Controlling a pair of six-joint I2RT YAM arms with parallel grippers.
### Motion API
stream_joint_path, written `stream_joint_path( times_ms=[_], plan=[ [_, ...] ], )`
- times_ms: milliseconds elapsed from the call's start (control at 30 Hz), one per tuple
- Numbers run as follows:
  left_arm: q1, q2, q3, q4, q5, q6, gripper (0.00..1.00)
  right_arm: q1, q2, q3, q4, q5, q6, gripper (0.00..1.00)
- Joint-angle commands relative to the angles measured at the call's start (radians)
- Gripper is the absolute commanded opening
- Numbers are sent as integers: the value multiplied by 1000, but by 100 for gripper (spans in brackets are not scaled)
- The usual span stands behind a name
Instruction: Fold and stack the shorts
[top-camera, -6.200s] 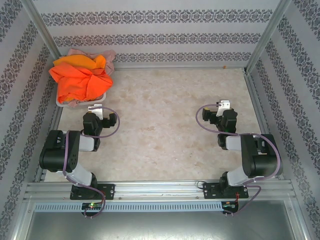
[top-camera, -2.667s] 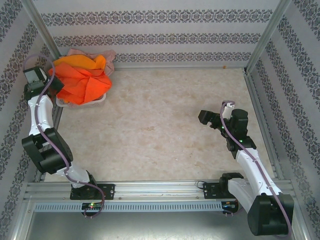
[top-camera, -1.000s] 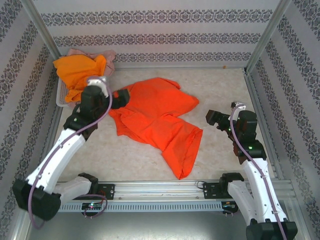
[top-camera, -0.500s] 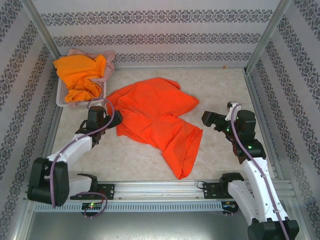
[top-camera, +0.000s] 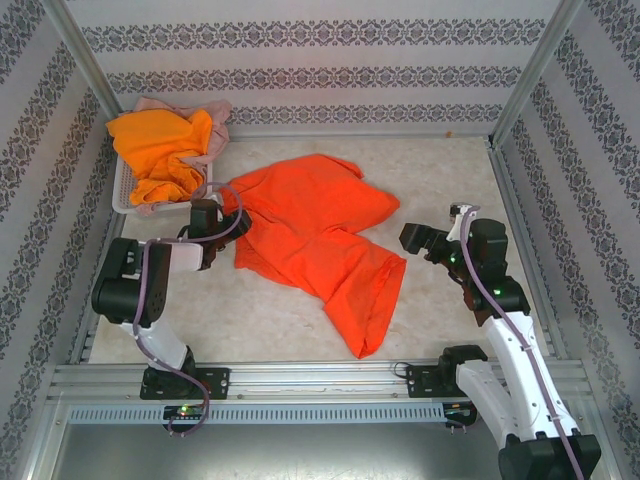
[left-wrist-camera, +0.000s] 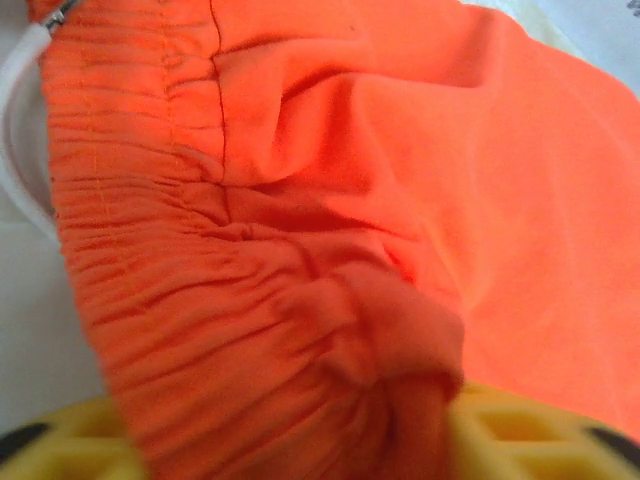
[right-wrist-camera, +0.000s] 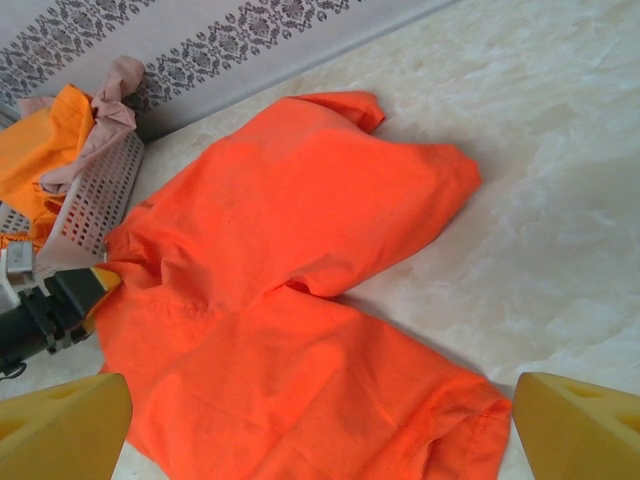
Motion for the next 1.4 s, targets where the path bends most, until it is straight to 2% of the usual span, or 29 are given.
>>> stream_joint_path(
  times_ms=[0,100,133,333,500,567,600,733,867,900,933,1000,1033,1100,1200,1267,1367],
  plan=[
    [12,-10,21,118,67,-50,25,12,5,-9,15,-14,2,98],
    [12,-114,27,54,51,-19,3,14,17,-9,17,-16,-6,98],
    [12,-168,44,-12,36,4,0,15,23,-9,19,-17,-8,98],
    [10,-489,255,-506,-128,149,0,41,74,6,44,-29,-11,98],
    [-19,-593,528,-793,-167,235,0,89,133,40,58,-23,-26,98],
    [-80,-587,634,-860,-206,265,0,104,162,58,65,-26,-33,98],
    [-138,-577,683,-883,-249,292,0,109,176,69,67,-30,-35,98],
    [-442,-464,823,-918,-510,421,0,102,230,117,44,-24,-62,98],
    [-615,-252,909,-922,-546,390,0,23,267,159,-11,-20,-64,98],
    [-655,-188,923,-908,-535,382,5,-22,270,162,-18,-35,-49,98],
    [-695,-123,931,-889,-510,376,17,-71,273,161,-19,-55,-25,98],
    [-751,-13,949,-844,-410,372,50,-161,271,153,-17,-93,12,98],
    [-774,29,960,-829,-362,363,60,-198,271,151,-16,-110,24,98],
    [-796,64,967,-794,-264,337,71,-234,270,150,-16,-131,34,98],
    [-797,-12,889,-690,-161,318,86,-238,273,153,-5,-176,37,98],
    [-794,-105,828,-670,-150,351,98,-231,276,154,0,-203,35,98],
    [-761,-236,738,-730,-212,374,100,-175,277,159,-11,-187,-13,98]
  ],
)
